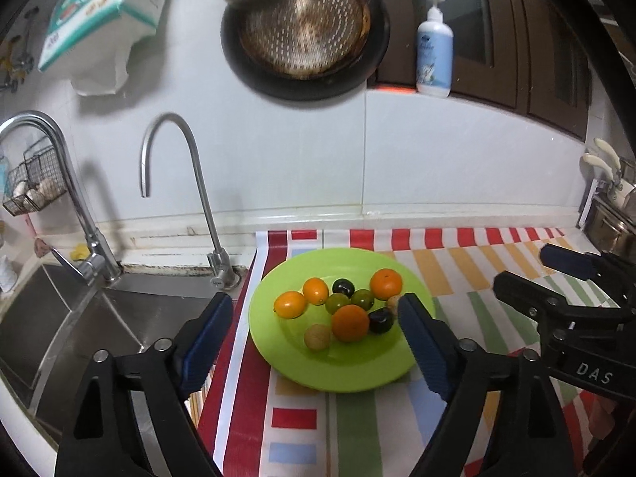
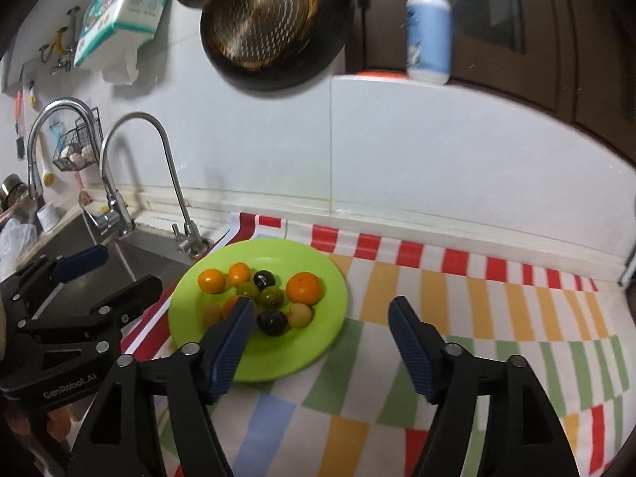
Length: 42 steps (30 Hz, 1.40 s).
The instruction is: Organize fruits
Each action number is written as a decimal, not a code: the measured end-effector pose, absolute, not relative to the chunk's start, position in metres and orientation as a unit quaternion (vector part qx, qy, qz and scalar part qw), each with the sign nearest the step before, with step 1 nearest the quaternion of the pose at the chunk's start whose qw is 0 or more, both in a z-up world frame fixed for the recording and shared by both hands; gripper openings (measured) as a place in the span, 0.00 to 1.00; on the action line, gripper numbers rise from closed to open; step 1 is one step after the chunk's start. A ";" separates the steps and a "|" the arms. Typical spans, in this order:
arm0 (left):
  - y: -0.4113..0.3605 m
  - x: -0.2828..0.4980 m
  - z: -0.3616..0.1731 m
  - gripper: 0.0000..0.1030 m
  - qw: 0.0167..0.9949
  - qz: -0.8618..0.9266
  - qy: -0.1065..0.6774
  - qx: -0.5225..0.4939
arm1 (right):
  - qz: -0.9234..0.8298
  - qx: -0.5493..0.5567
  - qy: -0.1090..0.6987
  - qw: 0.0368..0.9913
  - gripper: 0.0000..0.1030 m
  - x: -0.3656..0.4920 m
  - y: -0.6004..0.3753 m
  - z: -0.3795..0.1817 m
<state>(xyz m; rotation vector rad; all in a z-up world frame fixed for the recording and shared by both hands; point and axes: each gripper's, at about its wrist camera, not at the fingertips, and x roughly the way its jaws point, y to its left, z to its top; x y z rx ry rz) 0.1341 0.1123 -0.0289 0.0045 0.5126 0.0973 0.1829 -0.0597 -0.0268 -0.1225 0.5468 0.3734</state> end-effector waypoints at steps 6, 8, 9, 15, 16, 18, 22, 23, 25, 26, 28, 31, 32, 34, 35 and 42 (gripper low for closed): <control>0.096 0.102 -0.018 0.96 0.972 0.041 0.232 0.012 | 0.153 -0.046 0.256 0.954 0.77 0.146 -0.083 -0.016; 0.089 0.094 -0.016 0.97 0.973 0.038 0.228 0.017 | 0.143 -0.039 0.255 0.955 0.77 0.135 -0.091 -0.014; 0.086 0.088 -0.015 0.97 0.974 0.036 0.225 0.018 | 0.139 -0.035 0.256 0.956 0.79 0.129 -0.094 -0.014; 0.066 0.066 -0.011 1.00 0.975 0.023 0.219 0.020 | 0.114 -0.022 0.255 0.960 0.82 0.100 -0.118 -0.013; 0.061 0.063 -0.010 1.00 0.975 0.019 0.220 0.019 | 0.109 -0.018 0.254 0.961 0.82 0.094 -0.123 -0.012; 0.056 0.057 -0.010 1.00 0.975 0.013 0.221 0.017 | 0.102 -0.016 0.251 0.962 0.82 0.085 -0.131 -0.010; 0.043 0.046 -0.008 1.00 0.975 0.008 0.219 0.020 | 0.089 -0.009 0.246 0.965 0.84 0.072 -0.147 -0.006; 0.041 0.044 -0.008 1.00 0.976 0.006 0.219 0.019 | 0.085 -0.008 0.245 0.966 0.84 0.070 -0.151 -0.005; 0.036 0.041 -0.006 1.00 0.976 0.004 0.218 0.018 | 0.075 -0.008 0.241 0.968 0.84 0.063 -0.158 -0.003; 0.034 0.041 -0.006 1.00 0.976 0.003 0.218 0.018 | 0.072 -0.009 0.239 0.968 0.84 0.061 -0.160 -0.002; 0.028 0.038 -0.004 1.00 0.976 -0.001 0.215 0.018 | 0.064 -0.012 0.236 0.970 0.84 0.055 -0.167 -0.001; 0.020 0.036 0.000 1.00 0.977 0.000 0.212 0.024 | 0.058 -0.012 0.234 0.970 0.84 0.049 -0.175 -0.001; 0.017 0.035 0.001 1.00 0.977 0.000 0.210 0.026 | 0.057 -0.012 0.233 0.971 0.84 0.047 -0.178 -0.001; 0.012 0.033 0.003 1.00 0.978 -0.003 0.207 0.031 | 0.052 -0.011 0.232 0.971 0.84 0.044 -0.184 -0.001; 0.010 0.032 0.003 1.00 0.978 -0.006 0.207 0.033 | 0.050 -0.008 0.233 0.971 0.84 0.042 -0.187 -0.001; -0.001 0.027 0.005 1.00 0.978 -0.016 0.206 0.038 | 0.044 -0.002 0.232 0.972 0.84 0.036 -0.201 -0.001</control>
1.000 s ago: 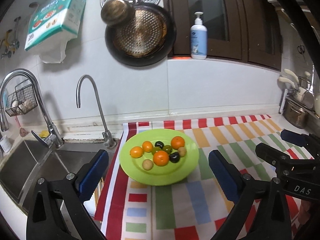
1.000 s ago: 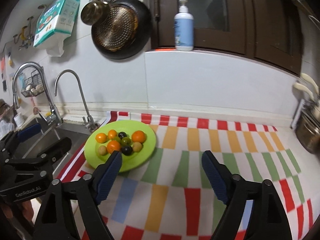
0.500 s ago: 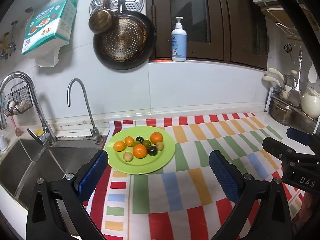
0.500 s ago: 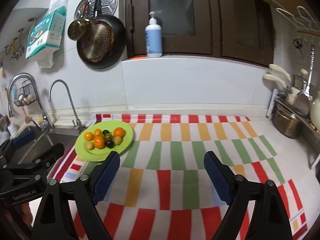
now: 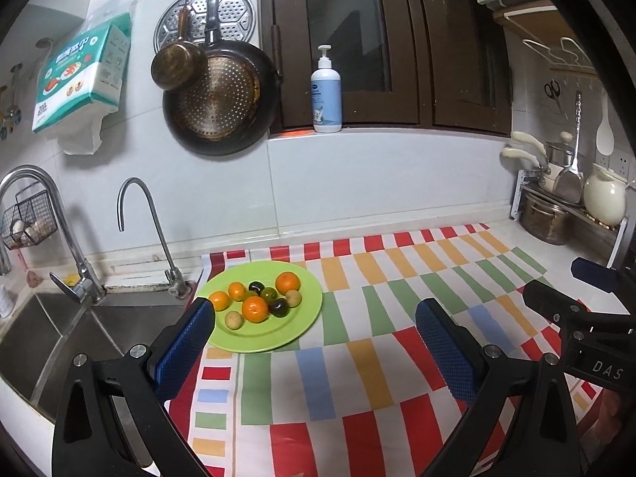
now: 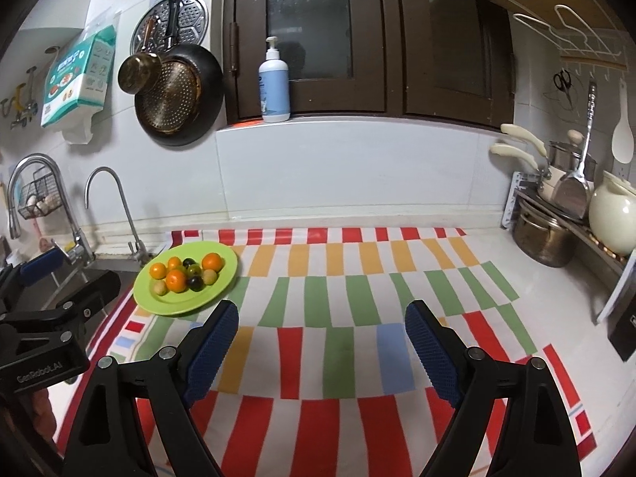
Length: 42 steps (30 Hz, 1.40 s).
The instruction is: Organize fruits
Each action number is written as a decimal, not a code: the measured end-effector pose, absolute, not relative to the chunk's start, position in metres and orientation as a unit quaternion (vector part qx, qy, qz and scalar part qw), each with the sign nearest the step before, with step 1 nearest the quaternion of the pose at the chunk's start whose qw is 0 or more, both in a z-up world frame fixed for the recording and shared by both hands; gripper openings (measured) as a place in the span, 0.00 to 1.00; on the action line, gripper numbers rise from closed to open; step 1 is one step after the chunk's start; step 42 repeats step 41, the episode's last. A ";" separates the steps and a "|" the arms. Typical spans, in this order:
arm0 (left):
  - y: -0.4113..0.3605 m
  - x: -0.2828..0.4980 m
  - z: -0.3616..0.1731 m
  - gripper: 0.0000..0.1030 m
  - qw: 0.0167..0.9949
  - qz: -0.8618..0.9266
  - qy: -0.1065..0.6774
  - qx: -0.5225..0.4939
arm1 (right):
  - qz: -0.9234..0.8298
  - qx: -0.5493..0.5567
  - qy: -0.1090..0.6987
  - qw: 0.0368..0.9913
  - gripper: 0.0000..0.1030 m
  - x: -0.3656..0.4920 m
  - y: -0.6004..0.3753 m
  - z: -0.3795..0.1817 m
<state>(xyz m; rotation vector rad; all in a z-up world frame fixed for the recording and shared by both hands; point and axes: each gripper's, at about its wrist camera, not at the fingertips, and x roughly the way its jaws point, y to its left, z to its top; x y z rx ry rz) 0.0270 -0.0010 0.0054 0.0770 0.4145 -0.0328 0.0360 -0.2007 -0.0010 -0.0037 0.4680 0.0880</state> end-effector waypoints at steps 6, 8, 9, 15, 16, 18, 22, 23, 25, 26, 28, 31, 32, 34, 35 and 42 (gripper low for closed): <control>-0.008 0.020 0.007 1.00 0.979 -0.022 0.199 0.044 | 0.048 -0.001 0.231 0.972 0.84 0.033 -0.207 -0.002; -0.009 0.020 0.007 1.00 0.979 -0.020 0.198 0.045 | 0.050 0.001 0.233 0.971 0.84 0.032 -0.209 -0.003; -0.009 0.019 0.007 1.00 0.979 -0.018 0.197 0.045 | 0.050 0.002 0.234 0.971 0.84 0.032 -0.209 -0.003; -0.012 0.017 0.007 1.00 0.979 -0.016 0.196 0.048 | 0.048 0.001 0.233 0.971 0.84 0.030 -0.211 -0.004; -0.012 0.017 0.007 1.00 0.979 -0.017 0.197 0.049 | 0.048 0.000 0.233 0.971 0.84 0.030 -0.211 -0.004; -0.012 0.016 0.007 1.00 0.979 -0.016 0.197 0.049 | 0.048 0.001 0.234 0.971 0.84 0.030 -0.211 -0.004; -0.012 0.015 0.008 1.00 0.979 -0.015 0.198 0.049 | 0.050 0.000 0.234 0.971 0.84 0.028 -0.212 -0.005; -0.012 0.014 0.008 1.00 0.979 -0.013 0.197 0.050 | 0.051 0.000 0.235 0.971 0.84 0.028 -0.213 -0.004; -0.013 0.014 0.008 1.00 0.979 -0.009 0.197 0.054 | 0.052 0.000 0.236 0.970 0.84 0.027 -0.213 -0.005; -0.013 0.014 0.007 1.00 0.979 -0.008 0.198 0.054 | 0.051 -0.001 0.235 0.971 0.84 0.028 -0.213 -0.004; -0.012 0.014 0.007 1.00 0.978 -0.007 0.200 0.054 | 0.052 0.000 0.238 0.970 0.84 0.027 -0.213 -0.005; -0.011 0.014 0.006 1.00 0.978 -0.004 0.202 0.053 | 0.052 0.000 0.242 0.969 0.84 0.027 -0.212 -0.006; -0.011 0.014 0.005 1.00 0.978 -0.003 0.202 0.053 | 0.052 0.000 0.242 0.969 0.84 0.029 -0.211 -0.006; -0.010 0.014 0.005 1.00 0.978 -0.001 0.203 0.052 | 0.053 0.000 0.244 0.968 0.84 0.029 -0.210 -0.007; -0.010 0.014 0.004 1.00 0.978 0.000 0.204 0.052 | 0.054 0.000 0.245 0.968 0.84 0.030 -0.210 -0.007; -0.008 0.016 0.001 1.00 0.976 -0.002 0.214 0.049 | 0.058 -0.001 0.250 0.967 0.84 0.033 -0.209 -0.009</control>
